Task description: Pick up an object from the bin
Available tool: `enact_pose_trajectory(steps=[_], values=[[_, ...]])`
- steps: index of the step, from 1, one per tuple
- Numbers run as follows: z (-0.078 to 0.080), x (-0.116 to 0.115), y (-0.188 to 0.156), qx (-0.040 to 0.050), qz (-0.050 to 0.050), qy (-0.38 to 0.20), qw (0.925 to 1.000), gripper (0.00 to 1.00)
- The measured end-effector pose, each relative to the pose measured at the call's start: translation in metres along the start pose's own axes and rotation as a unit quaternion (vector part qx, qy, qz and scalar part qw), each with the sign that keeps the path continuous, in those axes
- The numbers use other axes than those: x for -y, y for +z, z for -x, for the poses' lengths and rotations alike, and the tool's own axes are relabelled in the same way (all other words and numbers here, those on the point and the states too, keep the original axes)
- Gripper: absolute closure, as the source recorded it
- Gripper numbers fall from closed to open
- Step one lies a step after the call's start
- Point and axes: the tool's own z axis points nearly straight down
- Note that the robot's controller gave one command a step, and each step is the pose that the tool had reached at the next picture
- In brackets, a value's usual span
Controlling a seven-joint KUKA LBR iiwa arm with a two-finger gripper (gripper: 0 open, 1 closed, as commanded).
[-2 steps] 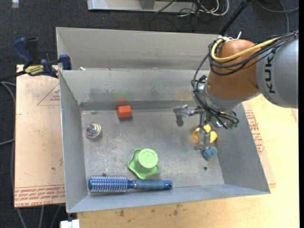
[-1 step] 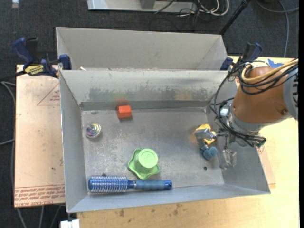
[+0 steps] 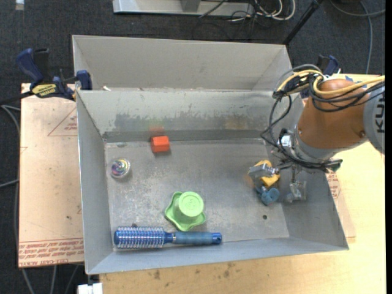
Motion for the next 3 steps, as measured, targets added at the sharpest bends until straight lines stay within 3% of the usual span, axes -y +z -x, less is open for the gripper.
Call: enact_pose_trajectory(steps=[1, 2, 3], values=[[0.024, 0.031, 0.010, 0.0000, 0.001, -0.045, 0.9990, 0.00], [0.022, 0.033, 0.009, 0.0004, -0.003, -0.044, 0.9990, 1.00], [0.064, 0.039, -0.121, -0.0055, -0.011, -0.049, 0.9987, 1.00]])
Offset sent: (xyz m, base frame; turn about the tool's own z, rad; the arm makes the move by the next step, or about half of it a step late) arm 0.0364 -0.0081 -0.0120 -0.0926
